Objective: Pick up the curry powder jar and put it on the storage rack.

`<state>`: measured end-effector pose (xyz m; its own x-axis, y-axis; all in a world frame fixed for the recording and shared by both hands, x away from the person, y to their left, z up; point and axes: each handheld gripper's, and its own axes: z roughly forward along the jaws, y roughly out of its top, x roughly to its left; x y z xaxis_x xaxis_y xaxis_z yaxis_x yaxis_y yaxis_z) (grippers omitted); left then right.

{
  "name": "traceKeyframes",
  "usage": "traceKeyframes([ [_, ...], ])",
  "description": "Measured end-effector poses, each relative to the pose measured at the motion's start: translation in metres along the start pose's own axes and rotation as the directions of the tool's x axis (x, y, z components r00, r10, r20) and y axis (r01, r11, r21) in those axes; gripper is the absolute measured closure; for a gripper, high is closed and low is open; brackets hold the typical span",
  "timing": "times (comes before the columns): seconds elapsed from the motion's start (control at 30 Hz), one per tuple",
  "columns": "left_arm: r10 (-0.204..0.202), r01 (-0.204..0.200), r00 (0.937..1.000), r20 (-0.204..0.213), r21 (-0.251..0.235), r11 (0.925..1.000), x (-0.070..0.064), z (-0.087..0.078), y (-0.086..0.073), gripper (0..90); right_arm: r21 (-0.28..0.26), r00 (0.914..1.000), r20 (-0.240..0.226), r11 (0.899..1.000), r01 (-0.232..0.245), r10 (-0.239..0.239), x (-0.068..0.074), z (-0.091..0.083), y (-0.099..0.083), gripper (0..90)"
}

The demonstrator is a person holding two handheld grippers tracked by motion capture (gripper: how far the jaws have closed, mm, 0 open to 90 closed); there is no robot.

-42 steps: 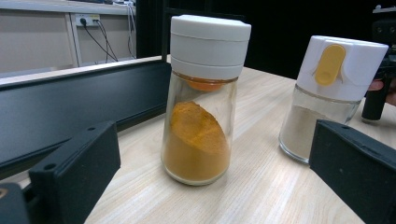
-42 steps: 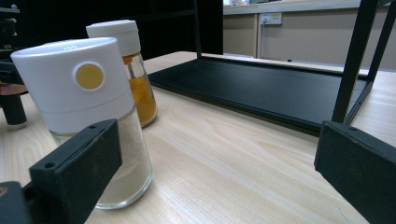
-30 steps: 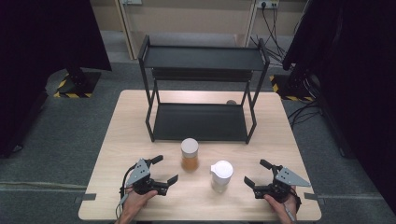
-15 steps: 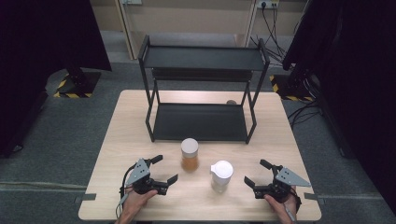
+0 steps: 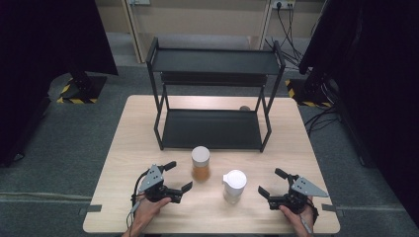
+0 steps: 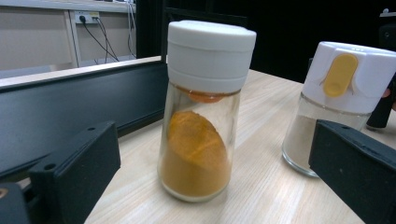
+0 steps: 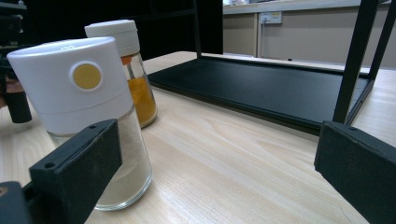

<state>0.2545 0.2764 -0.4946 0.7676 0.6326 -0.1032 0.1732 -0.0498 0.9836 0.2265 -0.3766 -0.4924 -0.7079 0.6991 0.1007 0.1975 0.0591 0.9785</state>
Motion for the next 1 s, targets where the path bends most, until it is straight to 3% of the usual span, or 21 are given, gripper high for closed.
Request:
traceKeyframes([
  [0.63,0.022,-0.022,0.9997,0.006,0.027,0.9994,0.002,0.028,0.012,1.6,0.000,1.0000,0.000,1.000,0.002,-0.002,0.000,0.000,0.000,1.2],
  [1.0,-0.010,0.010,1.0000,0.002,0.036,0.9993,0.004,0.044,0.016,1.9,-0.001,1.0000,0.000,1.000,0.003,-0.003,0.000,-0.001,0.000,1.2],
])
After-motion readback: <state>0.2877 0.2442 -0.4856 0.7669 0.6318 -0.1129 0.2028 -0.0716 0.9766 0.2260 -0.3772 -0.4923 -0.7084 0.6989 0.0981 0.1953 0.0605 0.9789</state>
